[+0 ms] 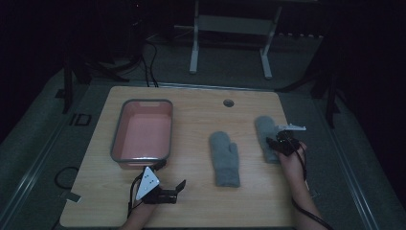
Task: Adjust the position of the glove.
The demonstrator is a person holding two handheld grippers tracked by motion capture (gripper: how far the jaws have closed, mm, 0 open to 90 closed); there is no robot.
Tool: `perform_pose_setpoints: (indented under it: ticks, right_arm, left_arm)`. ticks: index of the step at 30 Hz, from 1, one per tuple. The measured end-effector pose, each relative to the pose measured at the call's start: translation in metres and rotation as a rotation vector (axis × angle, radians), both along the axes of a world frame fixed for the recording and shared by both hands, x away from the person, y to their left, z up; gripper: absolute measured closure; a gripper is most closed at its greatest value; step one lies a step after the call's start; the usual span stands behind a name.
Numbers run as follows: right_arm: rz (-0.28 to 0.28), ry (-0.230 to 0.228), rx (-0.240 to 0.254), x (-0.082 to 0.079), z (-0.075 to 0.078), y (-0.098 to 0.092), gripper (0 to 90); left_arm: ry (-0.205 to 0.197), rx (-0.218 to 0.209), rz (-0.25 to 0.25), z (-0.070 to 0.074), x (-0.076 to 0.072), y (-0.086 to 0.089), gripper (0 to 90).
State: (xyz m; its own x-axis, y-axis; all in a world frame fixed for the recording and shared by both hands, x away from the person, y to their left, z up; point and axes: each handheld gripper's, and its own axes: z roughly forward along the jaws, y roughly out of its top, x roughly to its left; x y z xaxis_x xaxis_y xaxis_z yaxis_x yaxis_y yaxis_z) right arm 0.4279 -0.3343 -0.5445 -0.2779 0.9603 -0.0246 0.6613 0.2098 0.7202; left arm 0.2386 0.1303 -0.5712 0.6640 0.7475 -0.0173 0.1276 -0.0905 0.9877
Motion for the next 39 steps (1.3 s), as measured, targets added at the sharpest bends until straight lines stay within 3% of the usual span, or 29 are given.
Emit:
perform_pose_setpoints:
  ticks: [2, 3, 4, 12, 15, 18, 19, 21, 22, 27, 39]
  right_arm:
    - [-0.022, -0.009, 0.022, -0.004, -0.002, 0.003, 67.4]
    - [-0.022, -0.009, 0.022, -0.004, -0.002, 0.003, 67.4]
    - [-0.063, -0.017, 0.010, -0.008, 0.001, 0.007, 80.6]
    - [-0.101, -0.046, 0.084, -0.025, 0.016, 0.008, 82.7]
    - [-0.109, -0.082, 0.108, -0.048, 0.031, 0.007, 82.7]
    - [-0.106, -0.085, 0.143, -0.060, 0.037, 0.005, 82.7]
    - [-0.098, -0.091, 0.158, -0.074, 0.043, 0.007, 82.7]
    - [-0.099, -0.097, 0.155, -0.078, 0.044, 0.008, 82.7]
    - [-0.116, -0.102, 0.165, -0.090, 0.045, 0.009, 82.7]
    - [-0.144, -0.099, 0.181, -0.109, 0.037, 0.016, 82.7]
    - [-0.135, 0.010, 0.127, -0.111, 0.005, 0.016, 80.5]
  left_arm:
    - [0.000, 0.001, 0.000, 0.000, 0.000, 0.000, 2.1]
    - [-0.002, 0.002, -0.001, 0.000, 0.000, 0.000, 2.1]
    - [-0.001, 0.004, -0.001, 0.000, 0.000, 0.000, 2.1]
    - [-0.001, 0.000, -0.003, 0.000, 0.000, 0.000, 2.1]
    - [-0.002, 0.001, -0.003, 0.000, 0.000, 0.000, 2.1]
    - [-0.002, 0.001, -0.003, 0.000, 0.000, 0.000, 2.1]
    - [-0.001, 0.001, -0.001, 0.000, 0.000, 0.000, 2.1]
    - [0.000, 0.000, -0.001, 0.000, 0.000, 0.000, 2.1]
    - [0.000, -0.001, 0.000, 0.000, 0.000, 0.000, 2.1]
    - [-0.002, 0.003, -0.002, 0.000, 0.000, 0.000, 2.1]
    - [-0.003, 0.004, -0.004, 0.000, 0.000, 0.000, 2.1]
